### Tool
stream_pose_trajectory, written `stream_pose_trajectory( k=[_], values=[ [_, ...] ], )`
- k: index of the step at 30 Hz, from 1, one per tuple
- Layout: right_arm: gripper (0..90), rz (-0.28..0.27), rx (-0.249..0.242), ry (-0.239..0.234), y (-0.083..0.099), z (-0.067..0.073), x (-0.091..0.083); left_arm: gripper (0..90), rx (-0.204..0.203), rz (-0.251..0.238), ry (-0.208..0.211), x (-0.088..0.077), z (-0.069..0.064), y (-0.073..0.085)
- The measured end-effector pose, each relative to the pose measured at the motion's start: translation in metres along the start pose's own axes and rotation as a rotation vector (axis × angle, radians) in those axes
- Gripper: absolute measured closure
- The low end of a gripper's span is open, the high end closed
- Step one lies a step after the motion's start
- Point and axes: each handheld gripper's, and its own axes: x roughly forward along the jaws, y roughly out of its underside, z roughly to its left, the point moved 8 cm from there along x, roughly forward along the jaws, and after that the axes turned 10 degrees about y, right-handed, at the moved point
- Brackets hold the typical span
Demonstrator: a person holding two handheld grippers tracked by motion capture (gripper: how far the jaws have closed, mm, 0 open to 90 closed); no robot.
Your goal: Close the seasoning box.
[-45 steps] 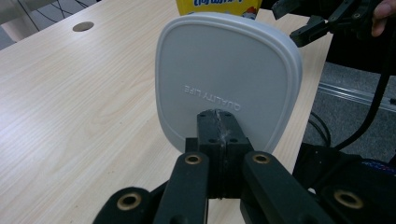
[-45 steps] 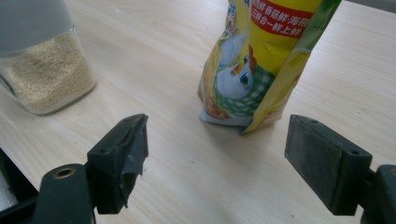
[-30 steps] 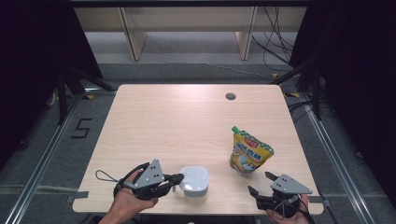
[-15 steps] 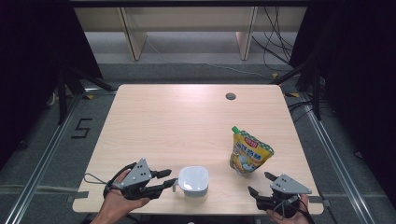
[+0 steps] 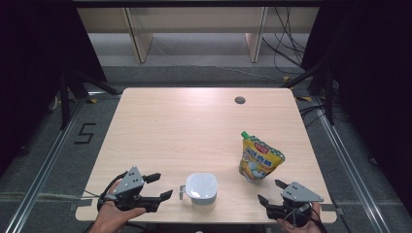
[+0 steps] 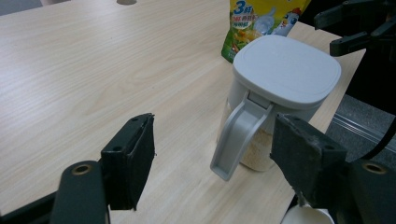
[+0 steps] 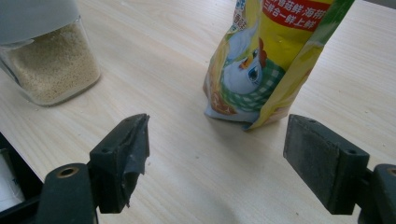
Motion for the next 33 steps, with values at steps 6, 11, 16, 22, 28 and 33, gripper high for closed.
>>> stream_pose_trajectory(
  k=[6, 11, 16, 22, 28, 33],
  values=[
    [23.5, -0.001, -0.002, -0.003, 0.000, 0.000, 0.001, 28.8, -0.003, -0.013, -0.001, -0.009, 0.004, 0.005],
    [23.4, -0.015, -0.024, 0.018, -0.001, -0.002, 0.000, 27.2, -0.038, 0.024, 0.003, -0.004, 0.001, 0.022],
    [23.1, 0.008, 0.000, -0.002, 0.001, 0.002, 0.001, 25.7, -0.020, 0.071, -0.009, 0.001, 0.000, 0.037],
    [23.1, 0.006, -0.013, 0.002, 0.001, 0.002, 0.000, 25.2, -0.009, 0.114, 0.007, 0.003, 0.000, 0.050],
    [23.1, 0.010, -0.002, 0.001, 0.001, 0.003, 0.000, 25.2, 0.012, 0.125, -0.029, 0.006, -0.001, 0.064],
    [23.0, 0.012, -0.020, -0.002, 0.001, 0.003, 0.000, 25.2, 0.025, 0.144, -0.030, 0.009, -0.008, 0.071]
  ],
)
